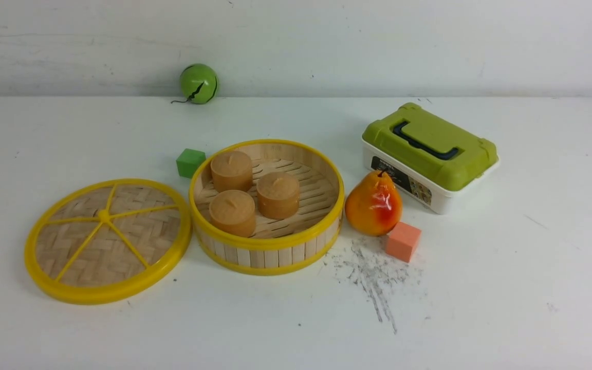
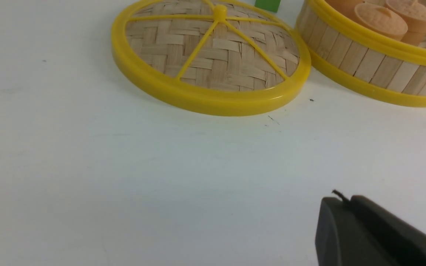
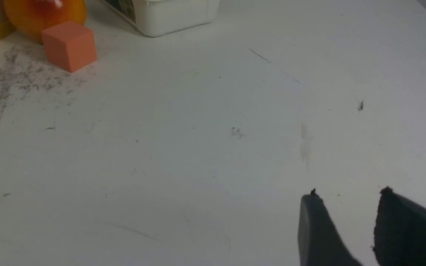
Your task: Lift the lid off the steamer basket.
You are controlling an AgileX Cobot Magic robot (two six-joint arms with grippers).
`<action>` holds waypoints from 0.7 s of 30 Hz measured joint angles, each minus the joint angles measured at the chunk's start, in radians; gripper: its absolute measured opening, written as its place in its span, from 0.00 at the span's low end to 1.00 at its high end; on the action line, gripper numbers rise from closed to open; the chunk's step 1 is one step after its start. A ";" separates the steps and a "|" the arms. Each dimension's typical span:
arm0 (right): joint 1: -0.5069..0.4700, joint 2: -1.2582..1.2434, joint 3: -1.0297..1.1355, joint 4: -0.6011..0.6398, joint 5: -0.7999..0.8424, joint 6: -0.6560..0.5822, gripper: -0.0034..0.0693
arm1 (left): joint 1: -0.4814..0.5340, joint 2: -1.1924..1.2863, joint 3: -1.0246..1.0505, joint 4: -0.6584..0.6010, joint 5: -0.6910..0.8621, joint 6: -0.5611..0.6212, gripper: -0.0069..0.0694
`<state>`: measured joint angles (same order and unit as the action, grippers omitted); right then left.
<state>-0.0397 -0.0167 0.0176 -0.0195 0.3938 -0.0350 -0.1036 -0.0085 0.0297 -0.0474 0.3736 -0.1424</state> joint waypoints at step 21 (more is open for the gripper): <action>0.000 0.000 0.000 0.000 0.000 0.000 0.38 | 0.000 0.000 0.000 0.000 0.000 0.000 0.15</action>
<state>-0.0397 -0.0167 0.0176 -0.0195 0.3938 -0.0350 -0.1036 -0.0085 0.0297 -0.0474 0.3736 -0.1424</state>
